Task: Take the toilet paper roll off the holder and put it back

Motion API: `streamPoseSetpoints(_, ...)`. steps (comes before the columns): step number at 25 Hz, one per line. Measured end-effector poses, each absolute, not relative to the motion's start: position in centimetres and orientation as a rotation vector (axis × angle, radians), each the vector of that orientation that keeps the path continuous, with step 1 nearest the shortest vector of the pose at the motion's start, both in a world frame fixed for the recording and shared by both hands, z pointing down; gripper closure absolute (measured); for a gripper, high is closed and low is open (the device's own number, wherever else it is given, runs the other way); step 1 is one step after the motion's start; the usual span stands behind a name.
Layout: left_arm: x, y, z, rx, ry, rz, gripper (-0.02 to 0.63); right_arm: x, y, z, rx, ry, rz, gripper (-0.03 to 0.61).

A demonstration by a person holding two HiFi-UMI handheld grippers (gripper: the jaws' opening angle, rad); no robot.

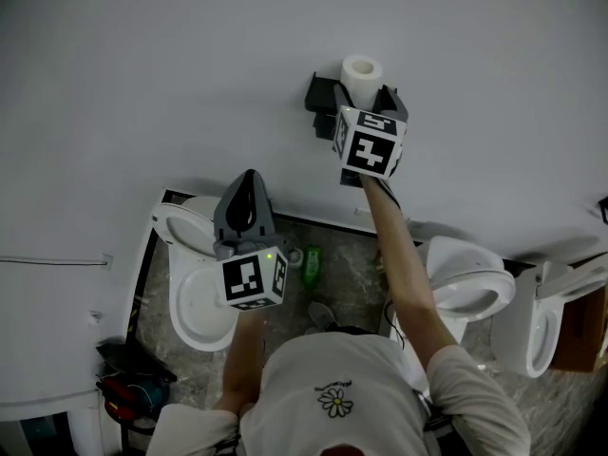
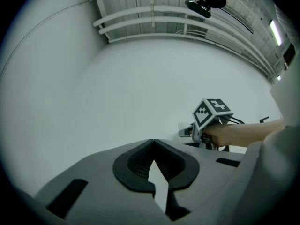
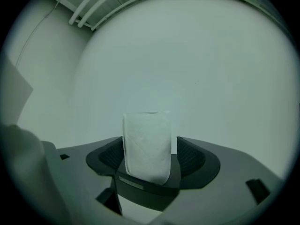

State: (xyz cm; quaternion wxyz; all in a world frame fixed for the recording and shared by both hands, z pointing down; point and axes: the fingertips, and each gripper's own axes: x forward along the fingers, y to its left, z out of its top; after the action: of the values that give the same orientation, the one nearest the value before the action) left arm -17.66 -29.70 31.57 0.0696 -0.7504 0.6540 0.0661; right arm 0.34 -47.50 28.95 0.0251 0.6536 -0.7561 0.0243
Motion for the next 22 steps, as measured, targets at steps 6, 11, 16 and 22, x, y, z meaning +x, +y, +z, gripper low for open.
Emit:
streamPoseSetpoints(6,-18.6,-29.6,31.2,-2.228,1.995,0.211,0.595,0.1,-46.1,27.2,1.949,-2.409,0.000,0.273)
streamPoseSetpoints(11,-18.8,-29.5,30.2,-2.212,1.994,0.238,0.596,0.6,-44.2,23.4,1.955,-2.467,-0.122,0.273)
streamPoseSetpoints(16,-18.5,-28.8,28.8,-2.192,1.974,0.259,0.597,-0.2,-40.2,18.9,1.852,-2.576,-0.398,0.275)
streamPoseSetpoints(22,-18.4,-27.3,27.9,-2.173,1.949,0.269,0.597,-0.1,-33.7,17.3,1.750,-2.828,-0.607,0.275)
